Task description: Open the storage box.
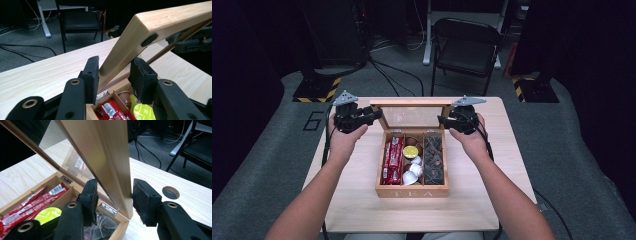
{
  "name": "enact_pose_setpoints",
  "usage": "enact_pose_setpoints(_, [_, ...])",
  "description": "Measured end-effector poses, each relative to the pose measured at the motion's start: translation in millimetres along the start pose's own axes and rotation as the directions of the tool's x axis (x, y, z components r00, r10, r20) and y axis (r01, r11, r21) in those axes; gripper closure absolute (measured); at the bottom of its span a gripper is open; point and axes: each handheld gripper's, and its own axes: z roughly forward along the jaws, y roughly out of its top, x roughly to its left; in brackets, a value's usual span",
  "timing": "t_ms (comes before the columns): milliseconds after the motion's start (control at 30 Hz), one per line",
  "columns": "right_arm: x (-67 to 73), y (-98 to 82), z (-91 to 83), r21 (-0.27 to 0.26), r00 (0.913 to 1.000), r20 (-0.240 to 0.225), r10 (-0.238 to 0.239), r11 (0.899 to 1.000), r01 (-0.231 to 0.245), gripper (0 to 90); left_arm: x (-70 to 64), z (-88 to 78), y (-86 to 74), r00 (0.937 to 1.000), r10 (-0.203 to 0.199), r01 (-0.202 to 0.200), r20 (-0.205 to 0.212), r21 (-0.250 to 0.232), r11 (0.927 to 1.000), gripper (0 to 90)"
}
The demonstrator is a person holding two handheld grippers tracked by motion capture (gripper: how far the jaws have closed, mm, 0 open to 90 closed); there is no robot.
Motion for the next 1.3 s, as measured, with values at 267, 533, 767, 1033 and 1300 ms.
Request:
enact_pose_setpoints(267, [-2.5,-0.1,6.5,0.001,0.9999,0.012,0.000,1.000,0.000,56.7,5.4,4.9,3.3,1.0000,-0.007,0.007,0.007,-0.011,0.9999,59.5])
enact_pose_setpoints(533, [-5.8,0.8,8.7,-0.011,0.9999,0.010,0.010,1.000,-0.010,57.6,12.8,16.7,-6.2,0.9997,-0.025,0.025,0.008,0.002,0.9997,56.2])
enact_pose_setpoints(767, [-7.4,1.4,10.7,-0.019,0.9995,0.012,0.028,0.999,-0.028,58.2,18.4,31.5,-18.9,0.9998,-0.016,0.016,-0.007,0.030,0.9994,54.5])
enact_pose_setpoints(1033, [-10.1,1.5,12.5,-0.024,0.9995,0.007,0.032,0.999,-0.032,58.2,20.2,42.0,-24.8,0.9996,-0.015,0.016,-0.024,0.038,0.9992,58.3])
enact_pose_setpoints(1300, [-13.2,-7.5,23.4,0.026,0.9982,0.015,0.057,0.998,-0.058,56.5,22.0,44.3,-24.4,0.9992,-0.019,0.020,-0.036,0.040,0.9990,61.2])
